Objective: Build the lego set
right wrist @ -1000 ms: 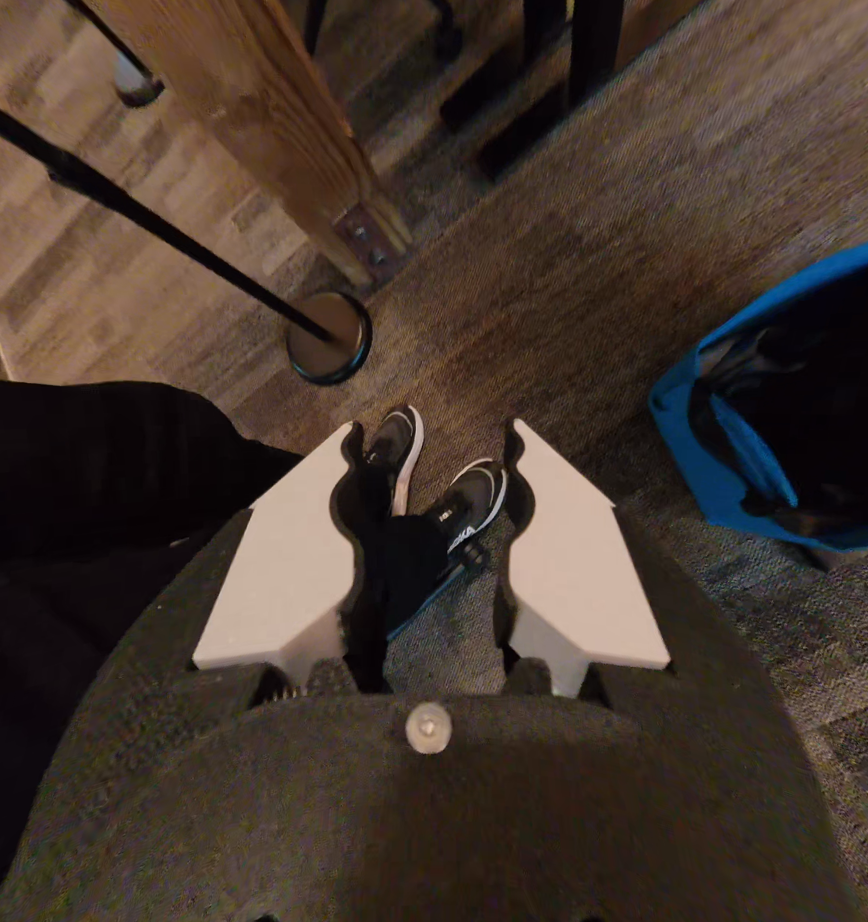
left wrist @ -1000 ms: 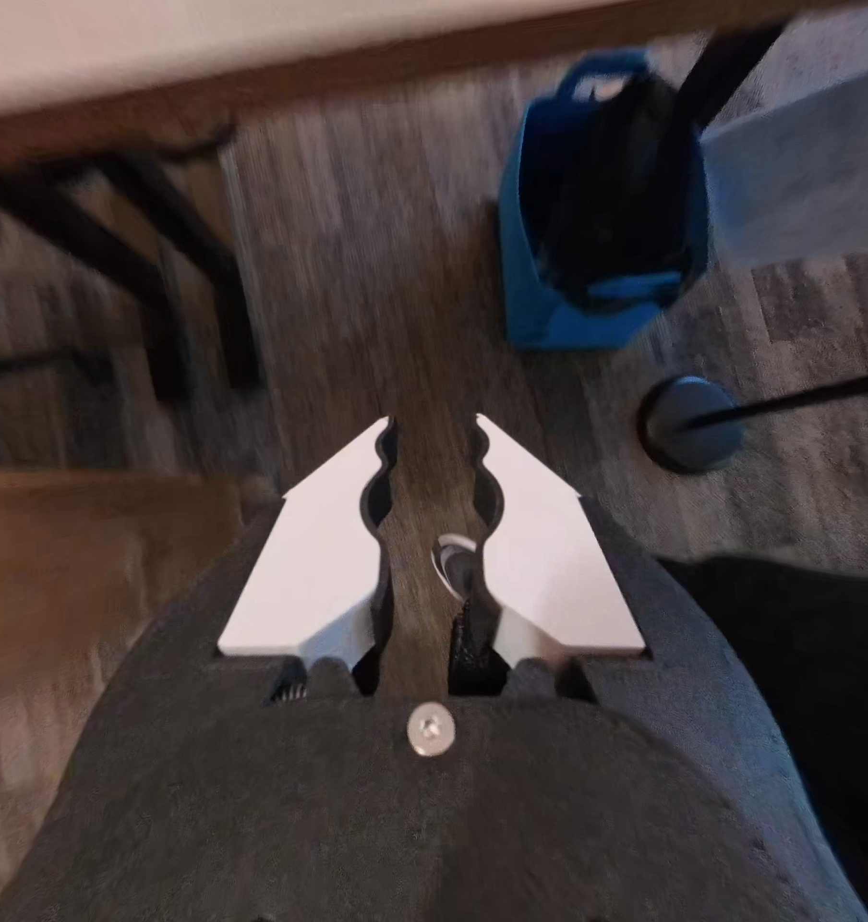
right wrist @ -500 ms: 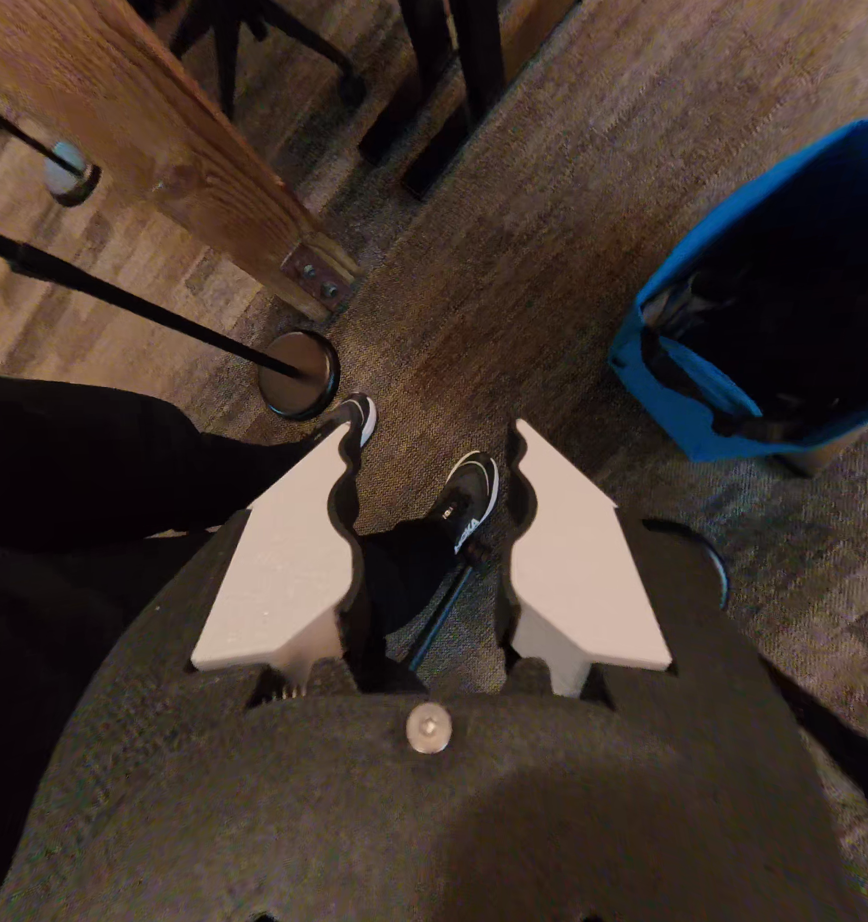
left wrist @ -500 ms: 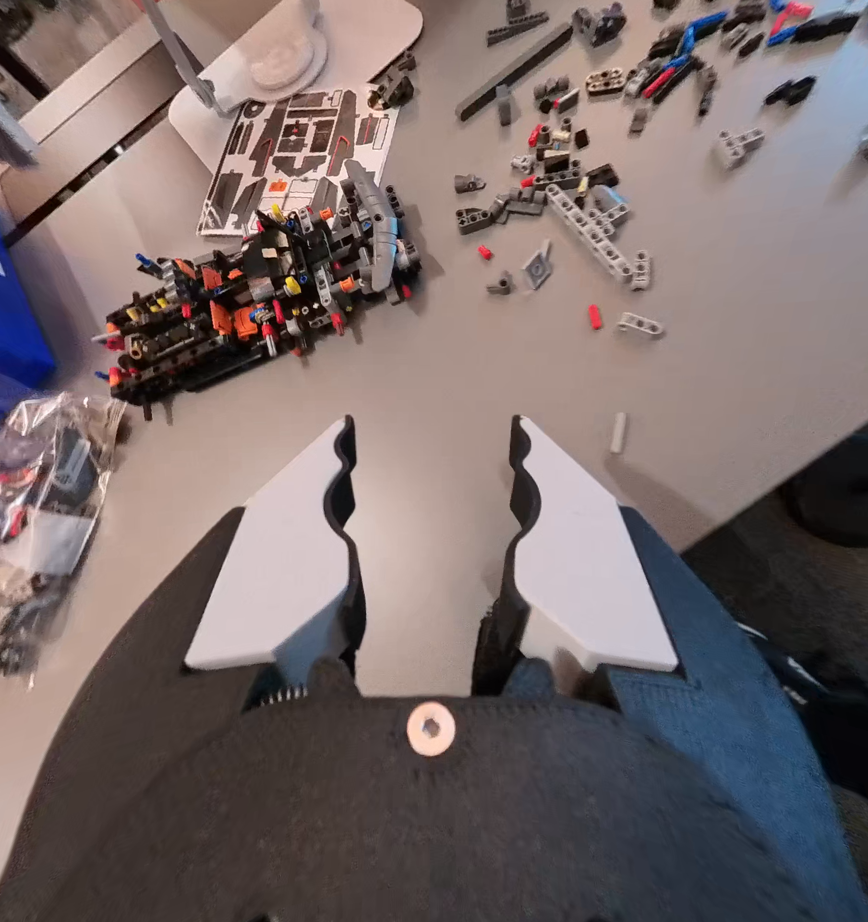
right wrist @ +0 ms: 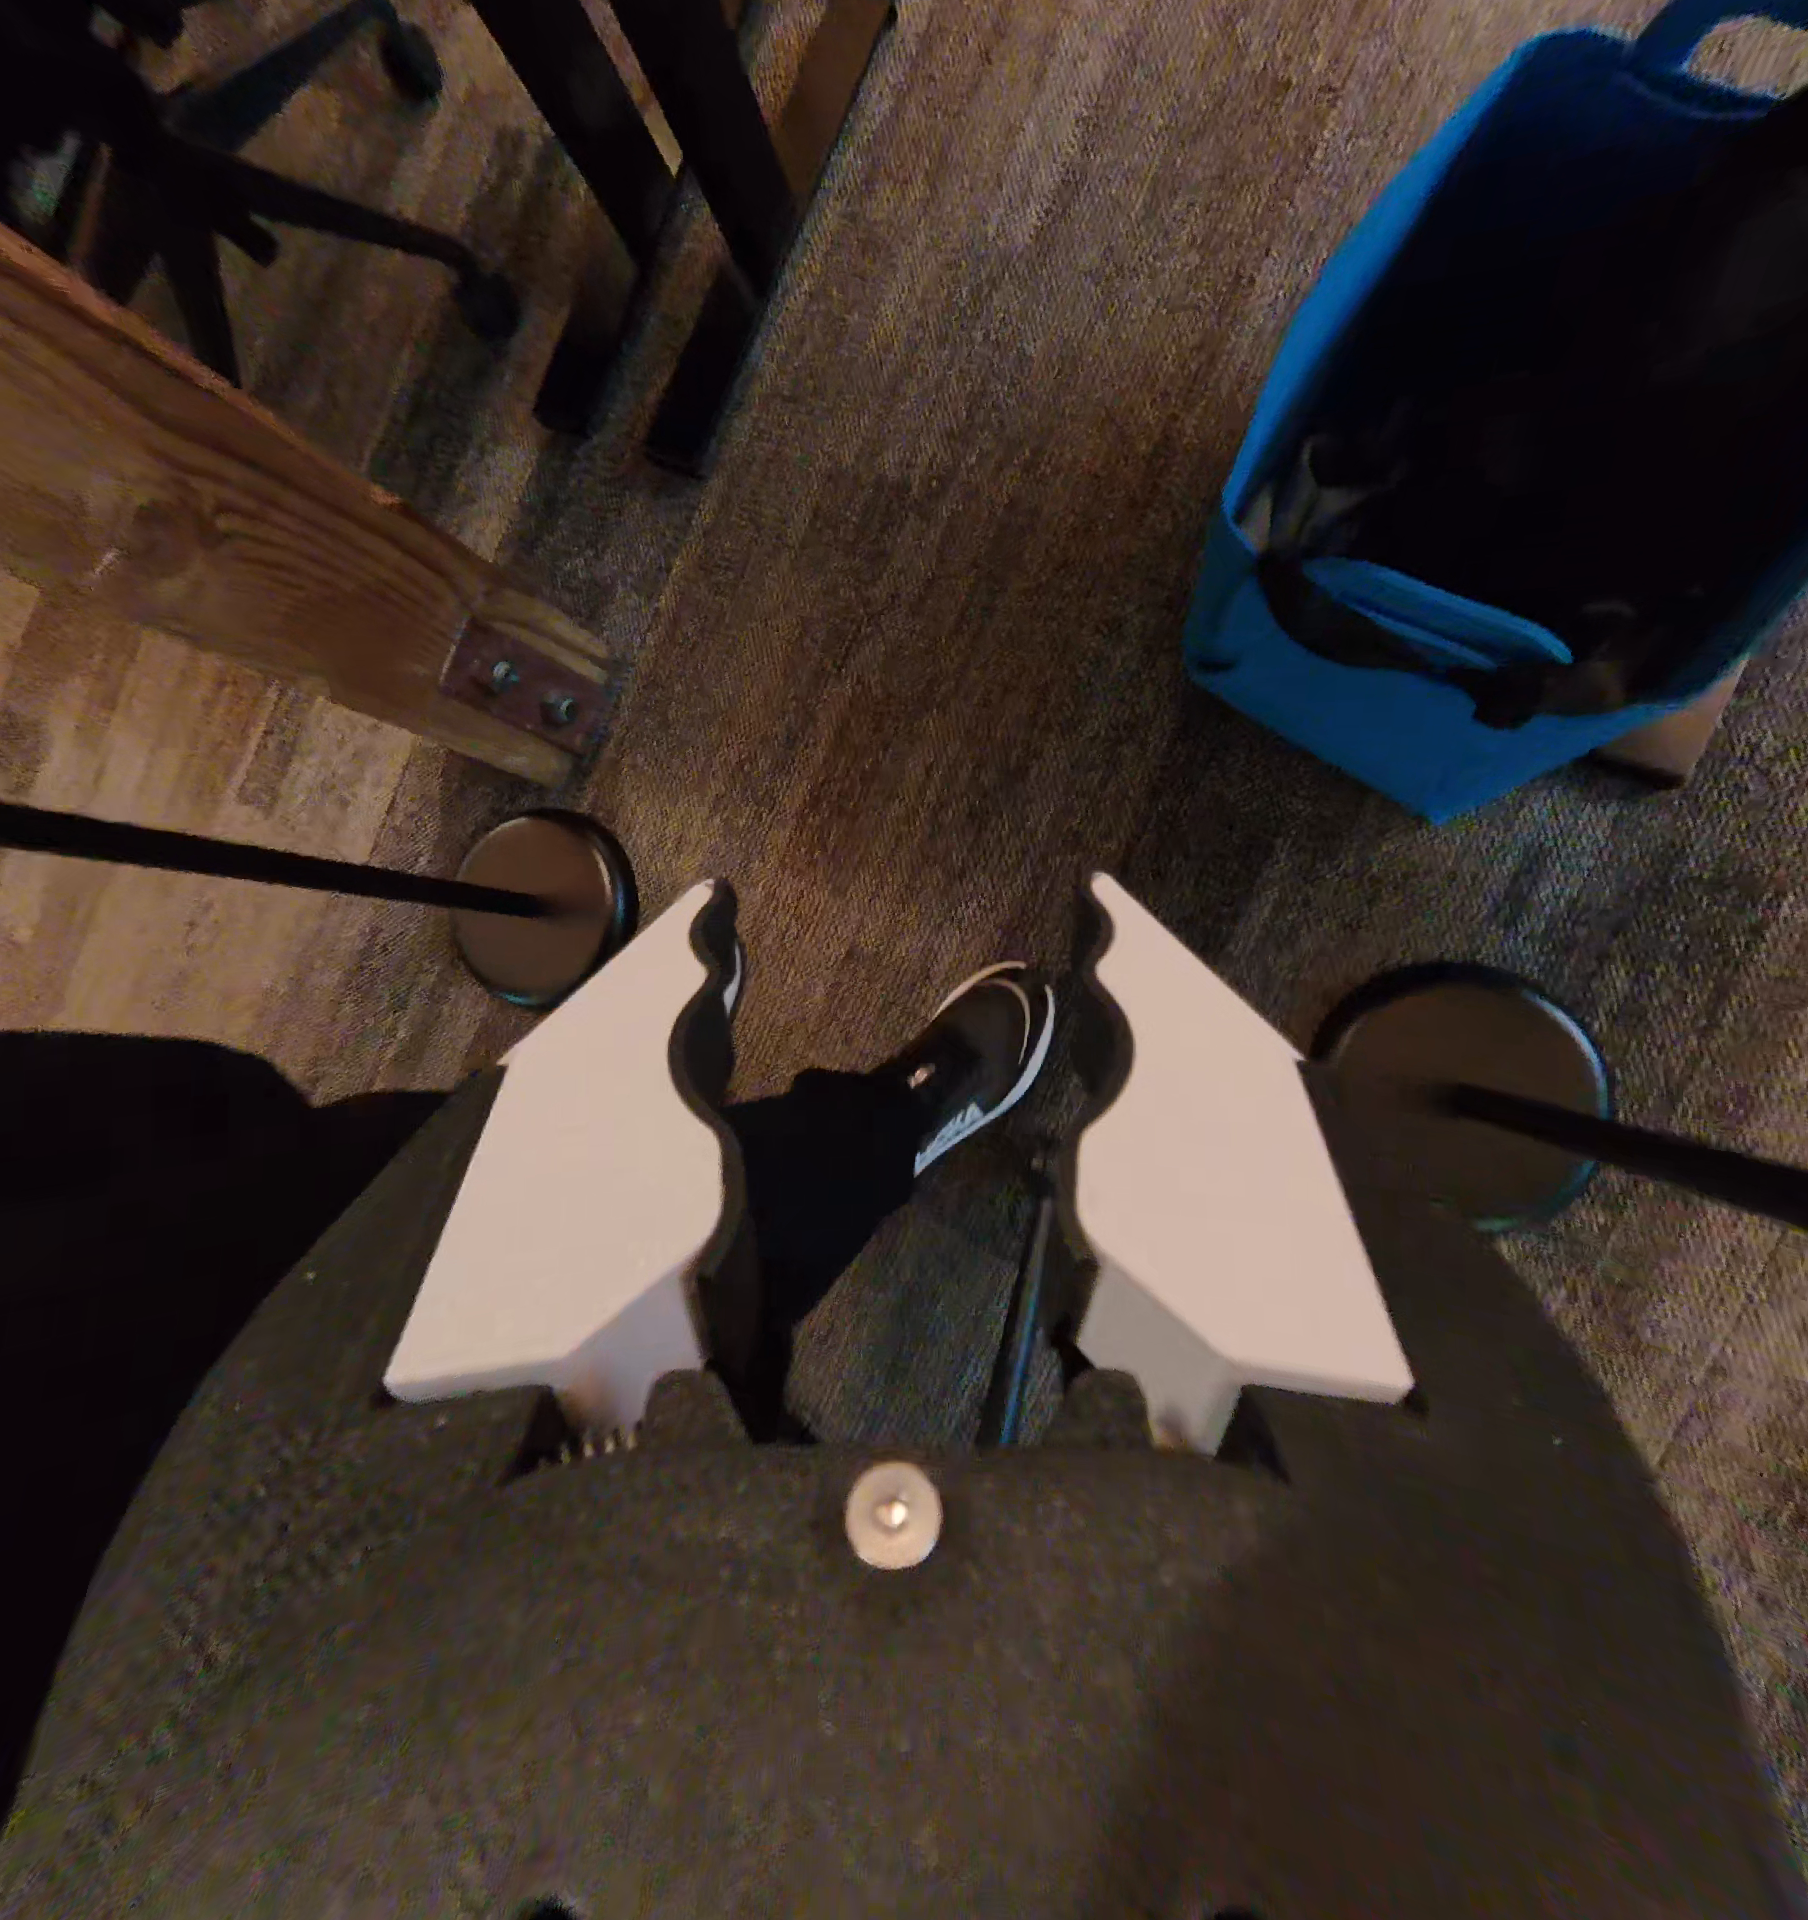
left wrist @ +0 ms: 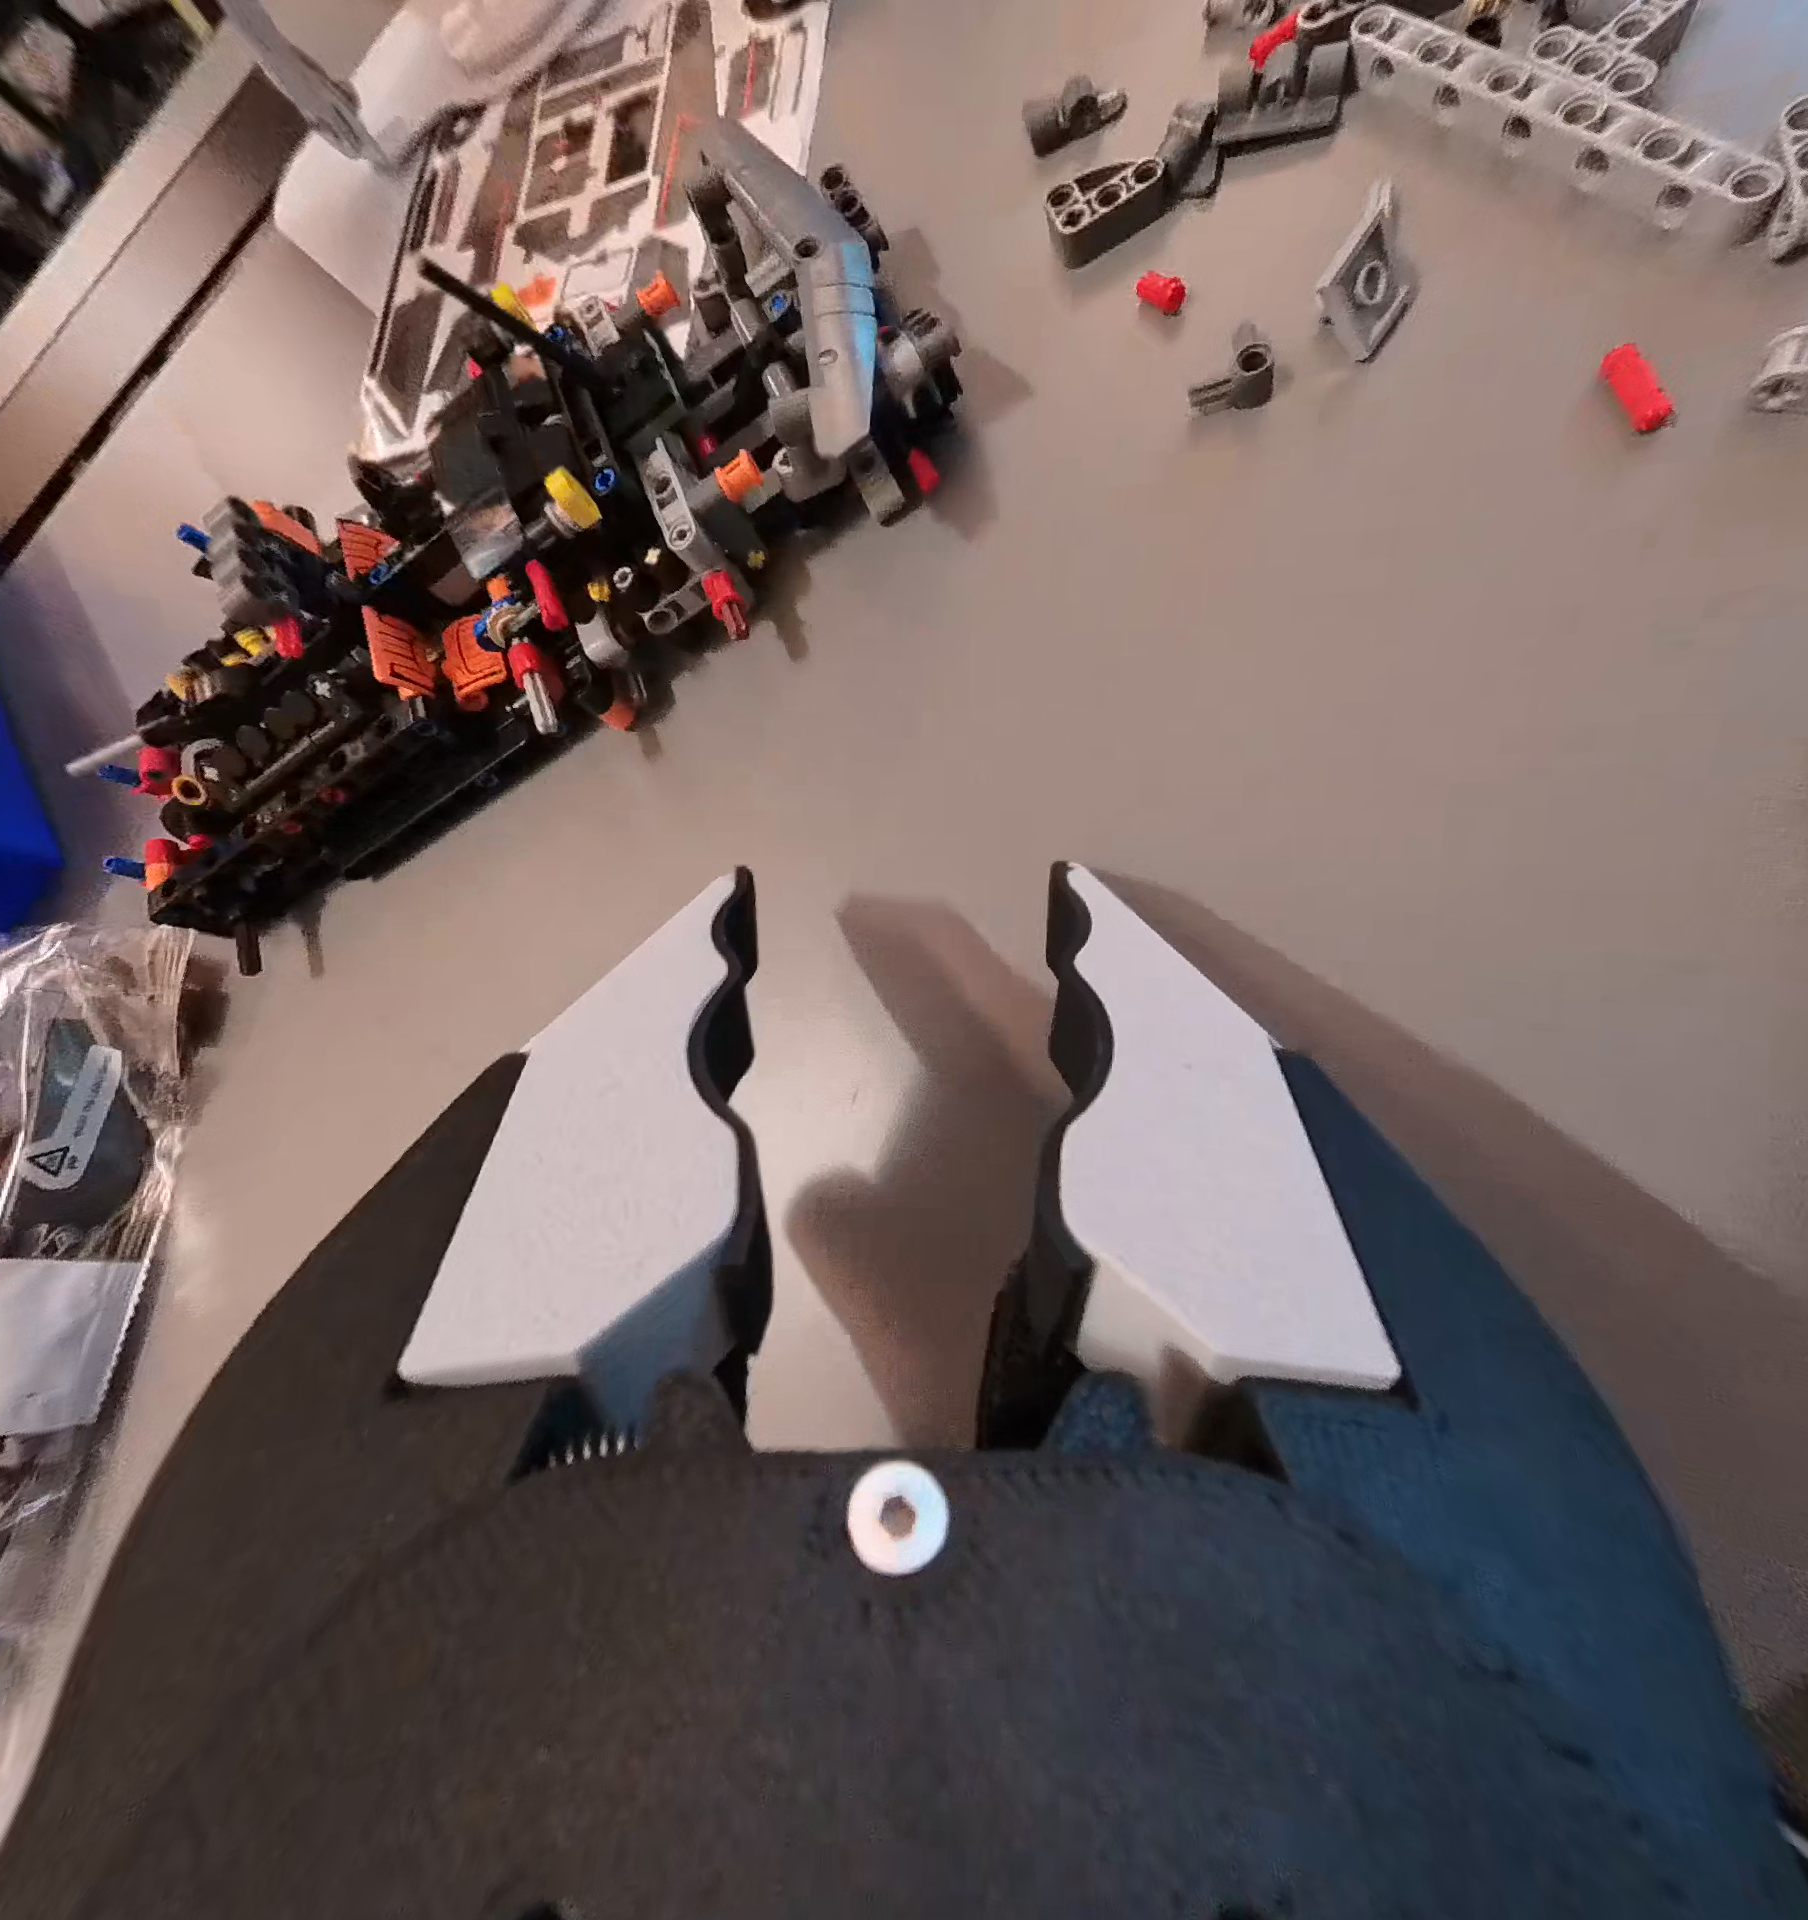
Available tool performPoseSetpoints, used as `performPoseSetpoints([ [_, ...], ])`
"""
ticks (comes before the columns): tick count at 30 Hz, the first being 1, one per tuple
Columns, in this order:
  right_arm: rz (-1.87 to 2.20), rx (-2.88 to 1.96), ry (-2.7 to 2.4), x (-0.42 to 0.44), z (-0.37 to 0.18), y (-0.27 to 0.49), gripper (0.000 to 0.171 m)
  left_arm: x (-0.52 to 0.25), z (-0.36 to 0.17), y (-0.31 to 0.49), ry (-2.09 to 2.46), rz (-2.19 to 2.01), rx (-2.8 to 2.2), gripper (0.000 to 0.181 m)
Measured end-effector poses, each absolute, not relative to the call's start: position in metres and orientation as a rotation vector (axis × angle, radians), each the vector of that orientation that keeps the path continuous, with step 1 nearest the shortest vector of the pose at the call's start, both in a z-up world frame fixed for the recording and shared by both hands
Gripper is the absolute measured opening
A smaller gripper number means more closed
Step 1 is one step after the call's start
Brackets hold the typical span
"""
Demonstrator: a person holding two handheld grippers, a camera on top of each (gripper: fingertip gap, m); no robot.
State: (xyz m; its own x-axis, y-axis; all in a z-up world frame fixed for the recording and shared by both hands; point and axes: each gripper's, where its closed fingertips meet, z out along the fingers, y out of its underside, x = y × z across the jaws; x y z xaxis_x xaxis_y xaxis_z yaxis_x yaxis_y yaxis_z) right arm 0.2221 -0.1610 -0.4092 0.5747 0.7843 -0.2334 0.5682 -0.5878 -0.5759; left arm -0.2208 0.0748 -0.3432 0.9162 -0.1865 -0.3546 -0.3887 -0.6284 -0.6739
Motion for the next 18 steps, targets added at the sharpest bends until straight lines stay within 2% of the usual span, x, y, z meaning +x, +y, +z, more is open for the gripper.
performPoseSetpoints([
  [1, 0.655, -2.352, -1.085, 0.214, -0.419, -0.151, 0.072, -0.225, -0.343, 0.075, 0.403, 0.335, -2.253, 0.052],
  [2, 0.647, -2.34, -1.072, 0.205, -0.429, -0.139, 0.086, -0.229, -0.344, 0.075, 0.405, 0.349, -2.247, 0.048],
  [3, 0.638, -2.325, -1.062, 0.197, -0.442, -0.125, 0.092, -0.231, -0.343, 0.076, 0.419, 0.367, -2.237, 0.045],
  [5, 0.61, -2.289, -1.081, 0.183, -0.474, -0.097, 0.098, -0.235, -0.344, 0.082, 0.485, 0.425, -2.185, 0.037],
  [10, 0.496, -2.222, -1.187, 0.16, -0.578, -0.026, 0.095, -0.234, -0.346, 0.091, 0.626, 0.628, -2.087, 0.007],
  [18, 0.388, -2.09, -1.348, 0.112, -0.722, 0.081, 0.093, -0.242, -0.346, 0.095, 0.628, 0.728, -2.068, 0.003],
])
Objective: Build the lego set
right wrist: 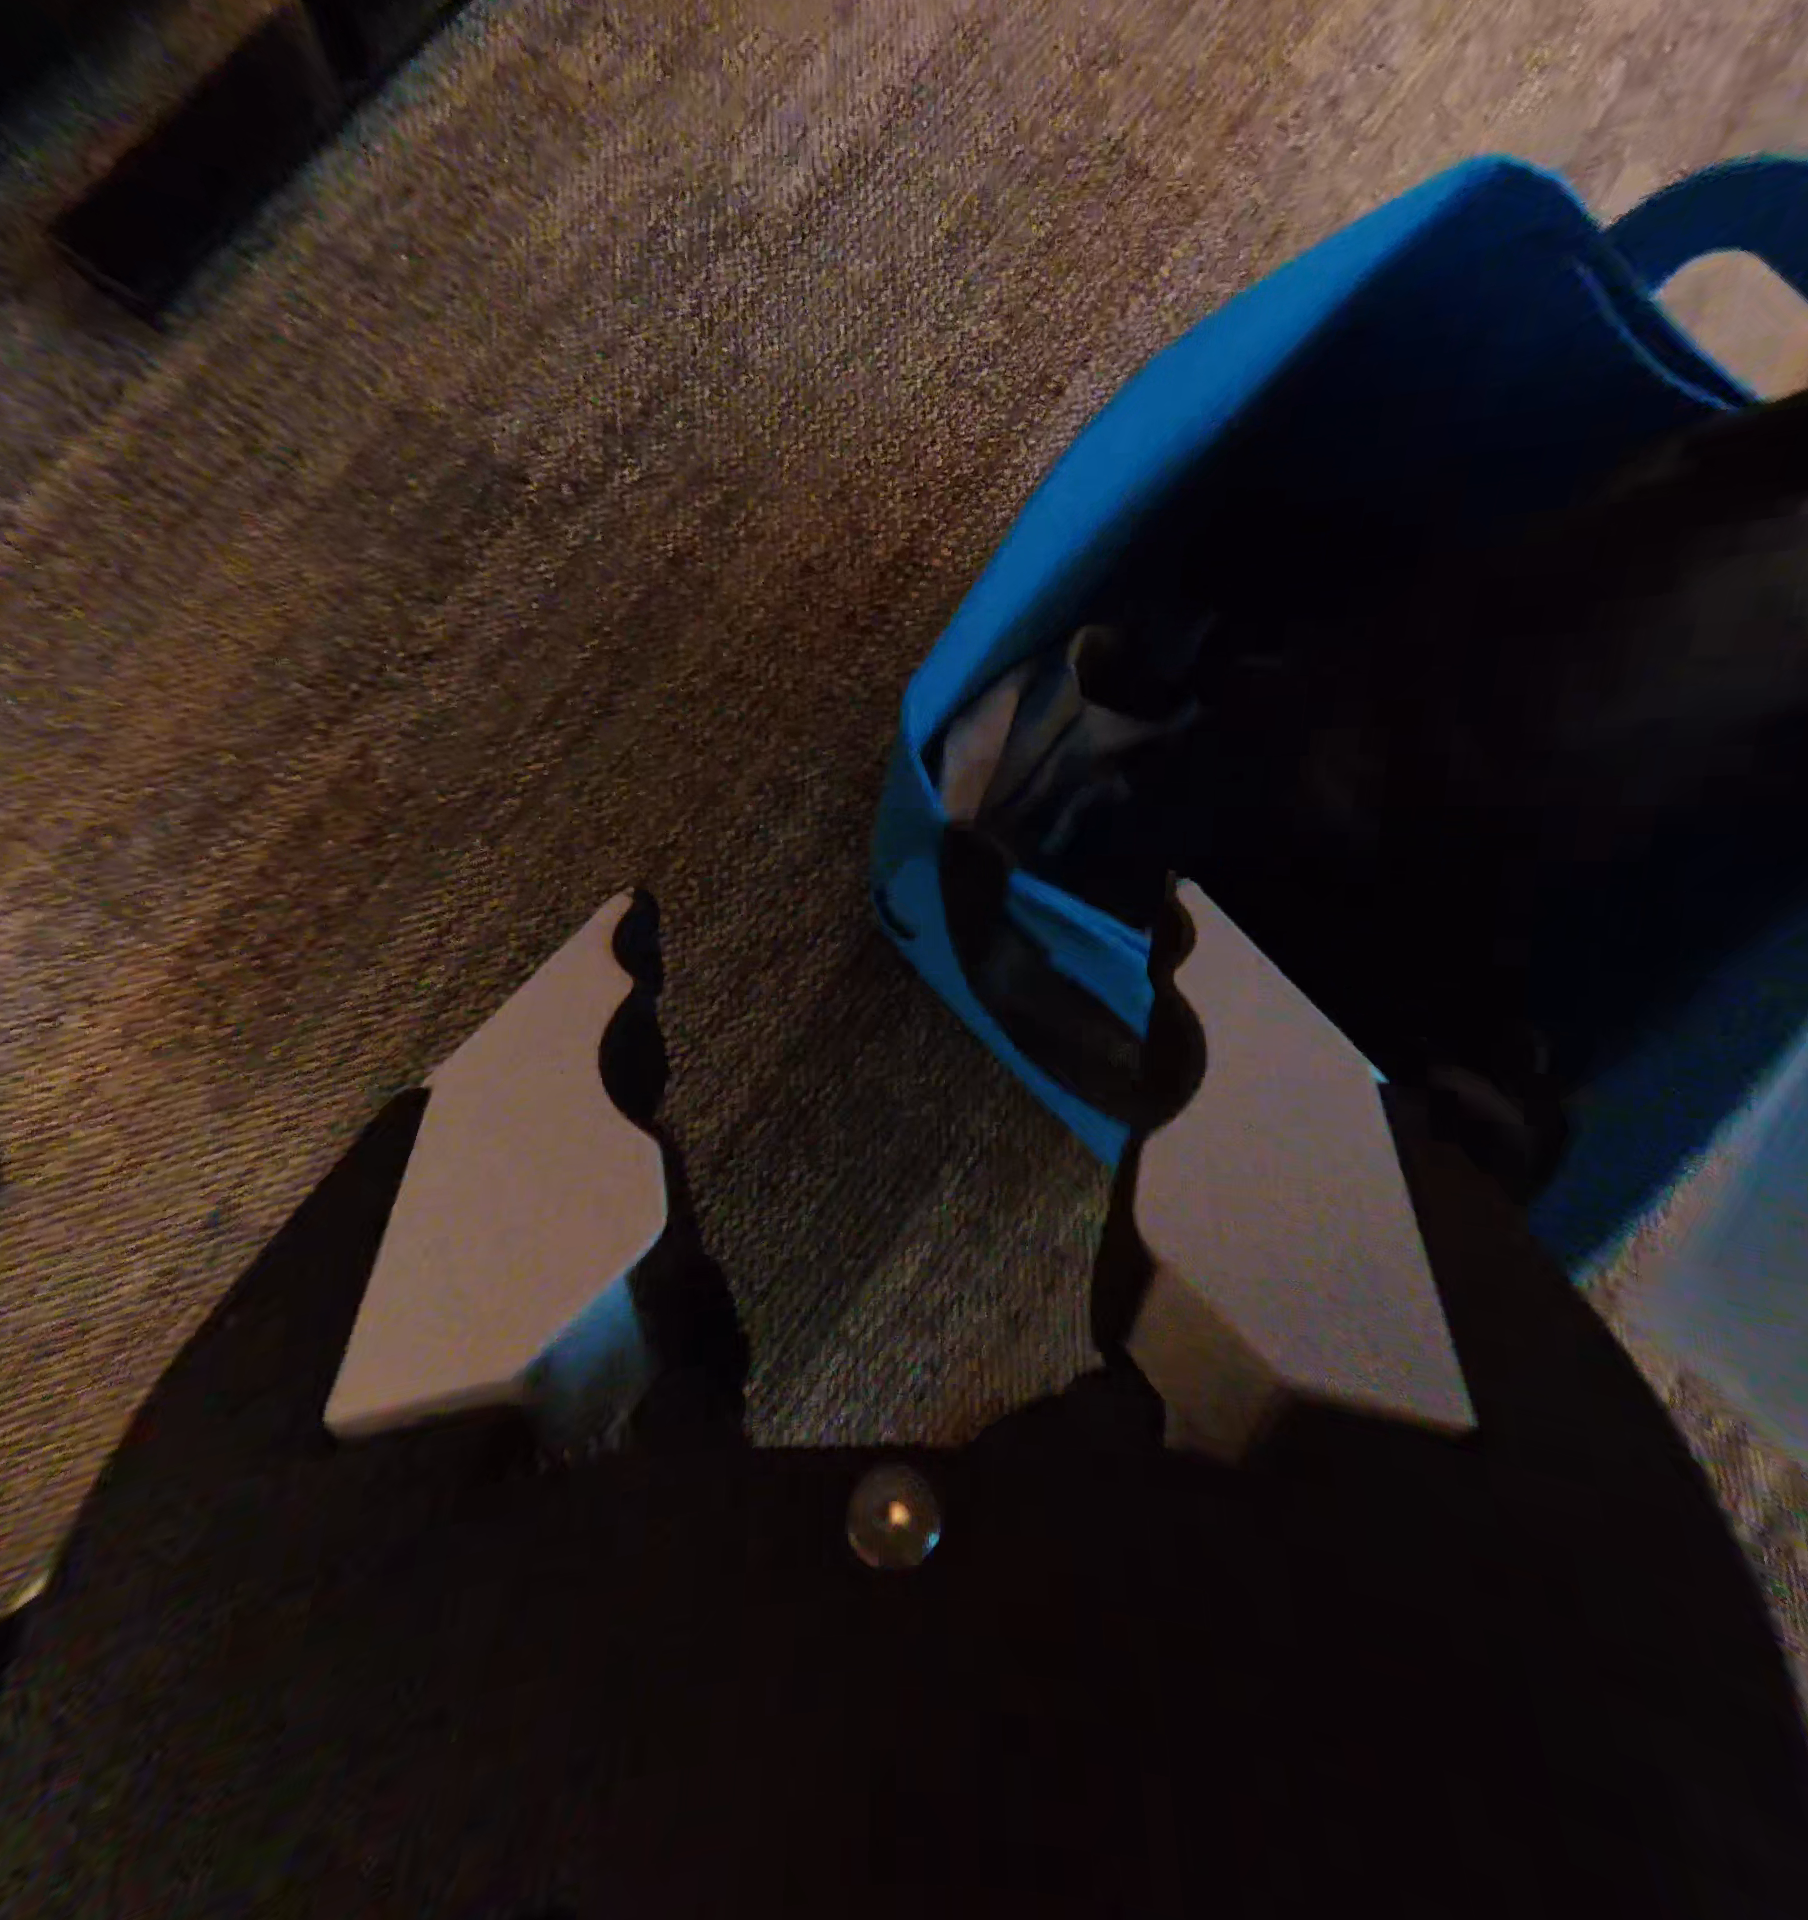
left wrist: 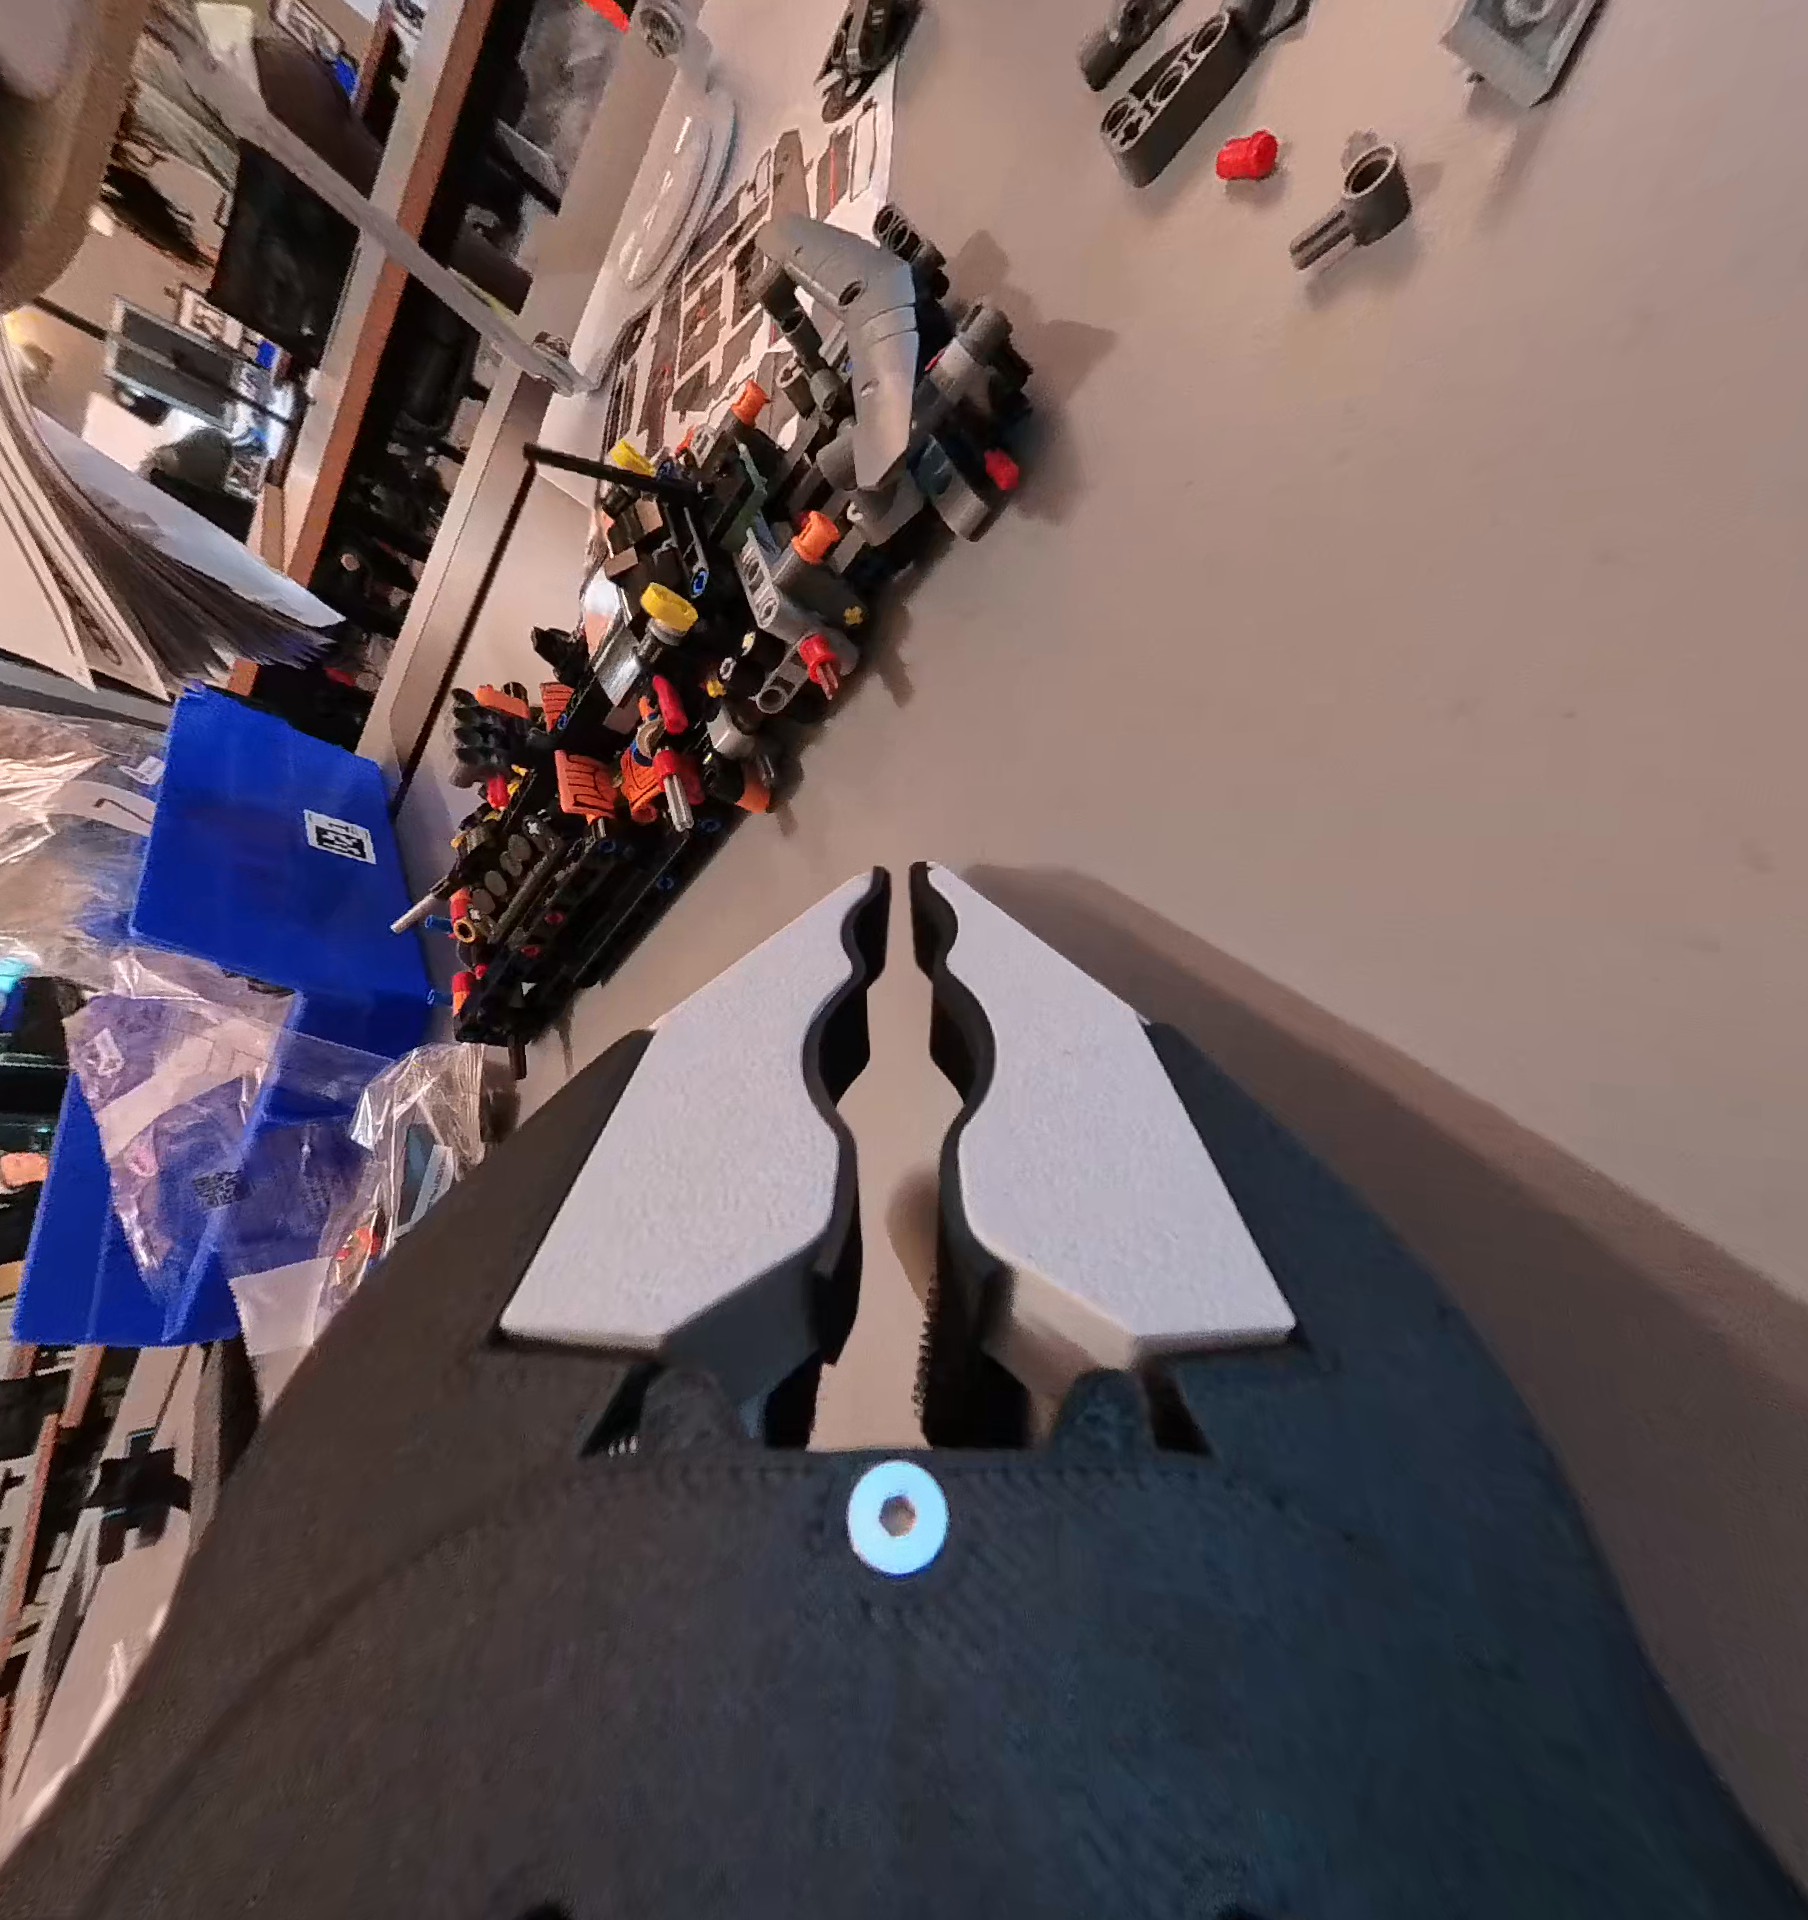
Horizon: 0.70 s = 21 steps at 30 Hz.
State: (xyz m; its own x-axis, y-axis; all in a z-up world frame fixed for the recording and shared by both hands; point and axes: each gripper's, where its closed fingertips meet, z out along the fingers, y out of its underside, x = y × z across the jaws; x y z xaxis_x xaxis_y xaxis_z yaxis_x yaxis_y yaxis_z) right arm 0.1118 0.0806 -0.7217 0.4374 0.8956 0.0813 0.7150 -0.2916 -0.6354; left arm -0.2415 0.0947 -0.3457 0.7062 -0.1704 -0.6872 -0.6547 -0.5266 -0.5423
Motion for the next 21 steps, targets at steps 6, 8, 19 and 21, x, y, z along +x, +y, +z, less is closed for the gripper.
performPoseSetpoints([
  [6, 0.321, -2.101, -1.476, 0.051, -0.821, 0.111, 0.084, -0.24, -0.347, 0.095, 0.654, 0.745, -2.06, 0.0],
  [8, 0.255, -2.145, -1.53, 0.043, -0.853, 0.115, 0.079, -0.24, -0.347, 0.094, 0.661, 0.751, -2.058, 0.0],
  [19, 0.318, -2.282, -1.597, 0.067, -0.867, 0.159, 0.001, -0.24, -0.348, 0.094, 0.666, 0.773, -2.056, 0.0],
  [21, 0.373, -2.316, -1.548, 0.091, -0.849, 0.177, 0.0, -0.24, -0.348, 0.095, 0.667, 0.775, -2.056, 0.0],
])
